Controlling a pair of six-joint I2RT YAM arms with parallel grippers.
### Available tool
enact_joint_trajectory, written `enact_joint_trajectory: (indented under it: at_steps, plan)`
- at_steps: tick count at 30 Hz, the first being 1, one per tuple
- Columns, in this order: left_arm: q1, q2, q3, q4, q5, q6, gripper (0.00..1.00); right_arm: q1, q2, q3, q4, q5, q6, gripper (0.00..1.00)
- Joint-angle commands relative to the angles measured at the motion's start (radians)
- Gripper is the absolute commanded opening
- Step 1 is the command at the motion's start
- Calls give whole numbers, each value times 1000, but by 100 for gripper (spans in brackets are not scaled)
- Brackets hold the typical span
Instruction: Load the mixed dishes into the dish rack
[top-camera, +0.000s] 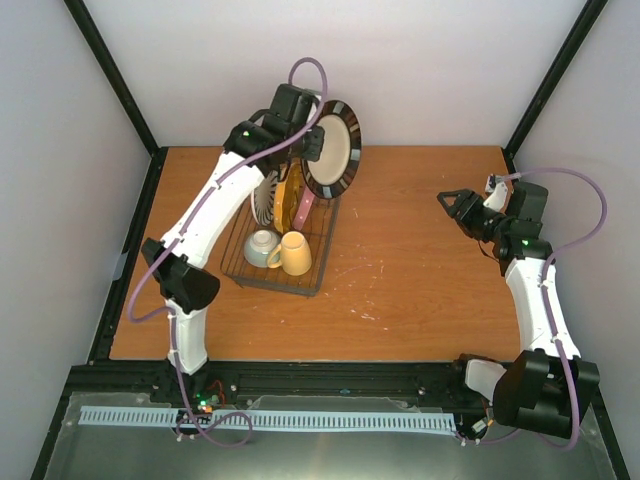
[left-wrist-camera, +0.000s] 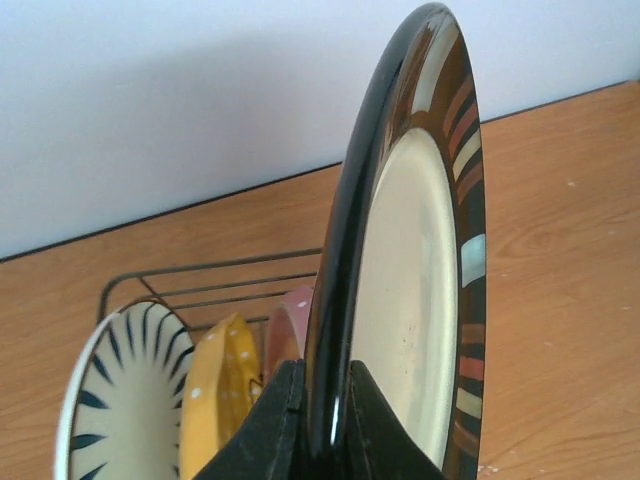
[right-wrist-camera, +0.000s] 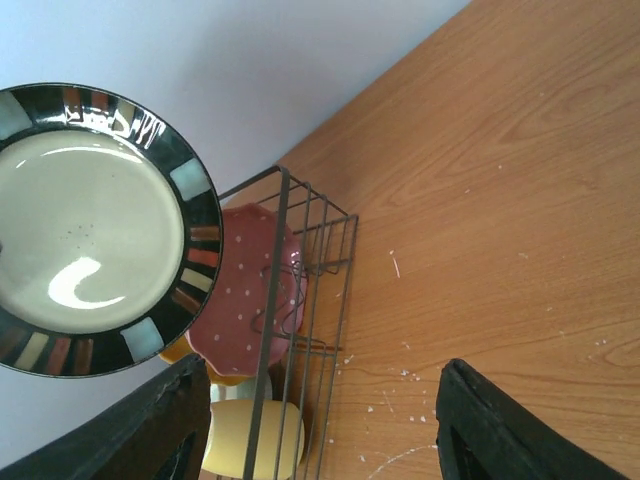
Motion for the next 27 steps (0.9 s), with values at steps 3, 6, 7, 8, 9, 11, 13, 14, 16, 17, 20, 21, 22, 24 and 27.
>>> enact_joint_trajectory:
  at_steps: [3,6,7,8,9,11,13,14,16,17,20,21,22,24,27]
  plan:
    - [-71,82,155,-87,-213,48,1,-3,-8,21,-19,15,-39,61]
    - [-80,107,158,-114,-245,49,1,-2,1,23,-19,1,-41,61]
    - [-81,115,158,-121,-257,52,1,-3,2,23,-19,0,-42,61]
    - [-82,120,160,-128,-270,53,0,-3,3,23,-17,-1,-42,61]
    - [-83,124,163,-137,-289,56,0,-2,6,21,-15,-3,-42,61]
    - [-83,127,165,-153,-321,64,1,-3,10,19,-12,-8,-45,61]
    - [-83,126,168,-163,-349,69,1,-3,15,14,-7,-13,-41,61]
    - [-82,122,166,-168,-359,71,1,-4,16,13,-4,-16,-40,61]
    - [-83,111,164,-167,-370,73,1,-3,15,8,4,-16,-35,60]
    - [-83,103,161,-161,-369,73,1,-2,15,6,7,-17,-33,60]
    - [-83,75,153,-131,-355,77,1,-3,16,7,12,-20,-30,60]
    - [-83,68,151,-122,-355,80,1,-3,16,9,10,-22,-32,60]
    - [-83,62,150,-117,-361,85,1,-3,14,11,8,-22,-33,60]
    - [-83,61,154,-121,-378,94,1,-3,13,15,3,-21,-37,60]
    - [-83,64,155,-133,-393,95,1,-3,12,15,2,-22,-37,60]
